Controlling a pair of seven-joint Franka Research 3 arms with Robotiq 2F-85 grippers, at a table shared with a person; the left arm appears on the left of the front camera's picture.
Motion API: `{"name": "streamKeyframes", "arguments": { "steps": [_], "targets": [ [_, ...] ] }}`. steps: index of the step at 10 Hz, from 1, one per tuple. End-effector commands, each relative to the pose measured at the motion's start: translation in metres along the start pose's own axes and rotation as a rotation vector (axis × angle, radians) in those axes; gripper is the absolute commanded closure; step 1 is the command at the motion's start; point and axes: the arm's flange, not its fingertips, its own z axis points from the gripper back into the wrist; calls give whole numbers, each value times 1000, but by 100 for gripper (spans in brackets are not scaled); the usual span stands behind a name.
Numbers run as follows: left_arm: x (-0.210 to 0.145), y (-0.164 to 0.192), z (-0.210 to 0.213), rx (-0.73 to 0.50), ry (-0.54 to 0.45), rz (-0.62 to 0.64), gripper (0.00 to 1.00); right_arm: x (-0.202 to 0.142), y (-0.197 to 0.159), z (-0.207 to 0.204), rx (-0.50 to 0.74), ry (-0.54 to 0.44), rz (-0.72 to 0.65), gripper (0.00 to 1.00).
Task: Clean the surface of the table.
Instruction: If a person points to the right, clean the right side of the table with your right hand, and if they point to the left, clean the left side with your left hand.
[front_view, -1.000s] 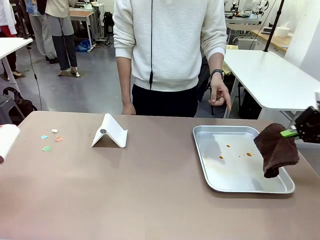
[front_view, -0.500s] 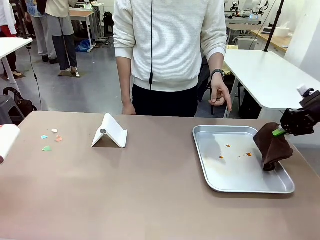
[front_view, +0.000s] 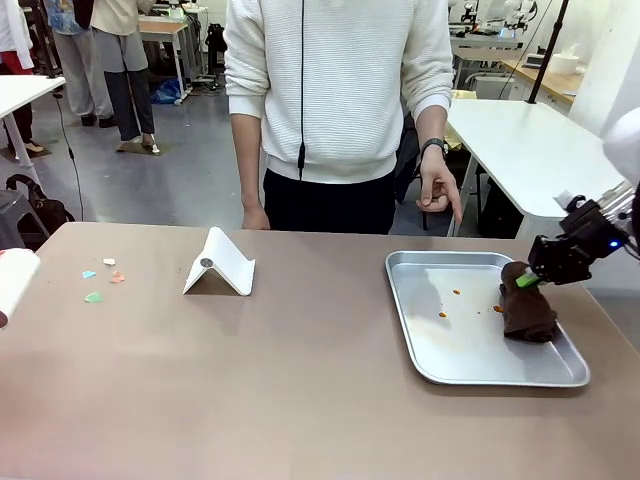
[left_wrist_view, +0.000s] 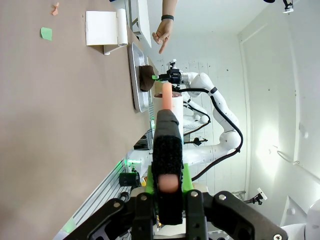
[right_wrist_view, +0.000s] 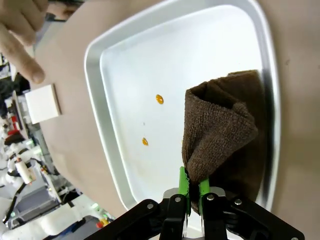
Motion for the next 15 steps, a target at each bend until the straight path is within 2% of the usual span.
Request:
{"name": "streamKeyframes", "arguments": {
  "steps": [1,4,8,12,15],
  "targets": [
    [-2,-5,0,3,6,-5,100,13,4,-17,63,-16,10,92],
    [-2,-5,0,3,6,-5,100,26,4,-49,149,-2,4,92],
    [-2,-5,0,3,6,-5,100,29,18,-76,226,119,43,92],
    [-2,-5,0,3,6,-5,100,28,41,-104,226,233,124,92],
    [-2,-5,0,3,6,-5,100,5,62,-124,170,351,219,92]
  ]
}}
